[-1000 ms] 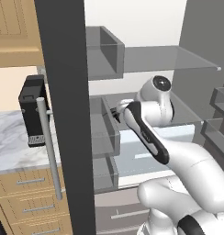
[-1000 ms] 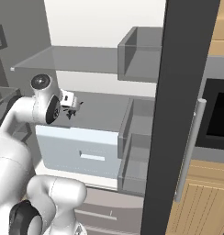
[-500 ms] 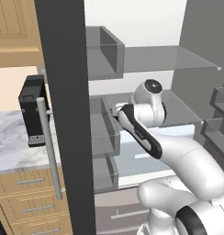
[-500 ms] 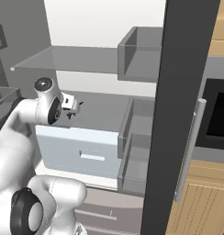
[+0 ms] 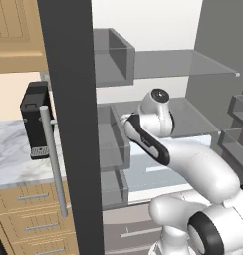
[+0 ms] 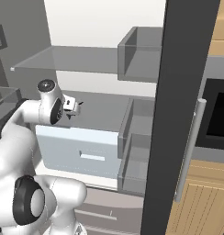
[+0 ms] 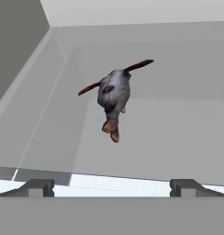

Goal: Gather the mushroom and bell pepper from the fridge and place them on a tray on the dining counter. Then gather the fishs from the fridge and place them on the other tray.

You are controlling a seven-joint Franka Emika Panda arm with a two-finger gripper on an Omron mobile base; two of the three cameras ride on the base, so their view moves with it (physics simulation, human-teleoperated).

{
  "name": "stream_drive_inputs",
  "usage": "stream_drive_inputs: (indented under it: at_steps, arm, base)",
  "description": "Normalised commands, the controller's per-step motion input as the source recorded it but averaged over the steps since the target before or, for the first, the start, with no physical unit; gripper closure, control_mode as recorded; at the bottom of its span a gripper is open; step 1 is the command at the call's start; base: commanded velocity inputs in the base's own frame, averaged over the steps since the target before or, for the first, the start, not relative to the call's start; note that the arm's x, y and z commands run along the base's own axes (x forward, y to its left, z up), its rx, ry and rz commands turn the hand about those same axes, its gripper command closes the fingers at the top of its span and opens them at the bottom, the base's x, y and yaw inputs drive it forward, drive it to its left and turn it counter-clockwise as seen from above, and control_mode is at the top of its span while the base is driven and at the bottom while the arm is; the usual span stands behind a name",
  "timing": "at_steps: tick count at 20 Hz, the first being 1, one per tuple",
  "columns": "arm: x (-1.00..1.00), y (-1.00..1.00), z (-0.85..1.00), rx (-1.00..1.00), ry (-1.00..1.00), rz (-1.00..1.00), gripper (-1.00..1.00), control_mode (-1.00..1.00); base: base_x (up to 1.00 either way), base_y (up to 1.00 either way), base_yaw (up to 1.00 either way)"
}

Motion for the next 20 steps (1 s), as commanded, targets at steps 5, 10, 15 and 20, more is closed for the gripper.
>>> stream_drive_inputs:
  at_steps: [5,10,15,20]
  arm:
    - [0.19,0.02,-0.01,0.0,0.06,0.0,-1.0,-1.0]
    - [0.21,0.03,0.0,0.0,0.06,0.0,-1.0,-1.0]
    - [0.28,0.05,0.0,0.0,0.05,0.0,-1.0,-1.0]
    - [0.23,0.02,-0.06,0.0,0.03,0.0,-1.0,-1.0]
  base:
    - [0.0,0.0,0.0]
    - [0.0,0.0,0.0]
    - [0.0,0.0,0.0]
    - [0.0,0.0,0.0]
